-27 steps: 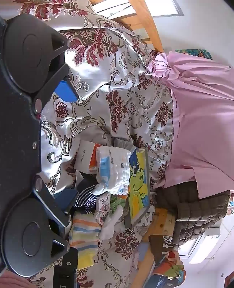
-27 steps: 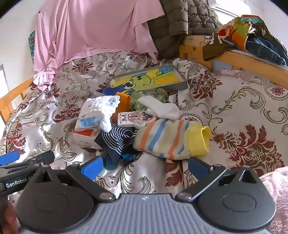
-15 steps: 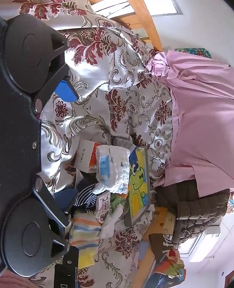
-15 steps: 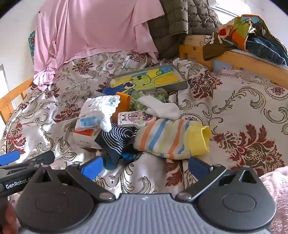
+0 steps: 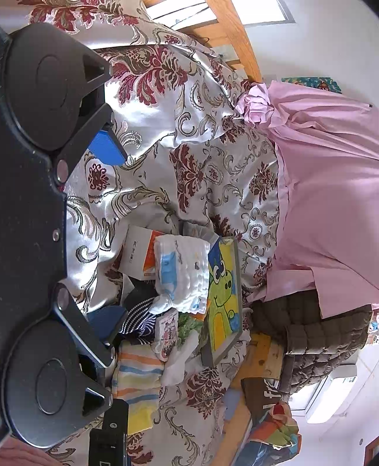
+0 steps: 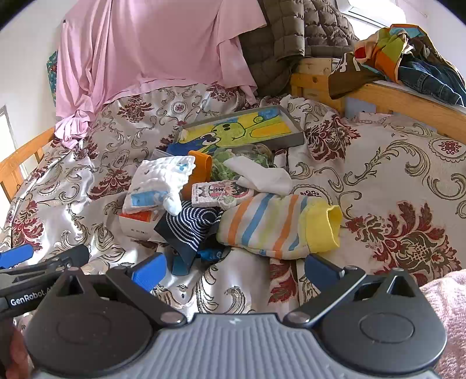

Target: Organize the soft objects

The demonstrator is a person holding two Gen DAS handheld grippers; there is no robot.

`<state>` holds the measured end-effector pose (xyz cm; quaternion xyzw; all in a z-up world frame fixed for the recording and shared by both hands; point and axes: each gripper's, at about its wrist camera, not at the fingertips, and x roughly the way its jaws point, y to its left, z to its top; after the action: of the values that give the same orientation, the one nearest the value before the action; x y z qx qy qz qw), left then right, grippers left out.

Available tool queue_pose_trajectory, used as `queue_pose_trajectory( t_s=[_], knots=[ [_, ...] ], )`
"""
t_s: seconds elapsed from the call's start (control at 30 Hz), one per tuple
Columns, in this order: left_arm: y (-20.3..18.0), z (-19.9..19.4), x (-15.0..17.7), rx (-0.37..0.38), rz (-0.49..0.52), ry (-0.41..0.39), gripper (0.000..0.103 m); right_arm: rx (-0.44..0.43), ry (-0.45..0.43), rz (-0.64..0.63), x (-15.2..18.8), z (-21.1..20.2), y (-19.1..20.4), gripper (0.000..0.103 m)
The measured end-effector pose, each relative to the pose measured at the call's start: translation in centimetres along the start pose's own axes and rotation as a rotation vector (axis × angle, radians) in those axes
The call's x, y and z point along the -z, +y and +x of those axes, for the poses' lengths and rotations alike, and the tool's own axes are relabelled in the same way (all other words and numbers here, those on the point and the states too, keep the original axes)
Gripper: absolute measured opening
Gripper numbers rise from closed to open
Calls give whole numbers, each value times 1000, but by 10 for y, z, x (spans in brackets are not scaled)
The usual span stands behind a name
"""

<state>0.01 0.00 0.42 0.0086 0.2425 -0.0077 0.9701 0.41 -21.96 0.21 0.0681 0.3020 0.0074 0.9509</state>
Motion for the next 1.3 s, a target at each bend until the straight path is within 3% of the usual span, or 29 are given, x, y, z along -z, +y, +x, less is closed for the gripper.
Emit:
queue_pose_trajectory(
  t_s=[1.3],
  knots=[
    [3,5,5,-6,-12,20,102,-3,-2,3,1,0,0,103]
  ],
)
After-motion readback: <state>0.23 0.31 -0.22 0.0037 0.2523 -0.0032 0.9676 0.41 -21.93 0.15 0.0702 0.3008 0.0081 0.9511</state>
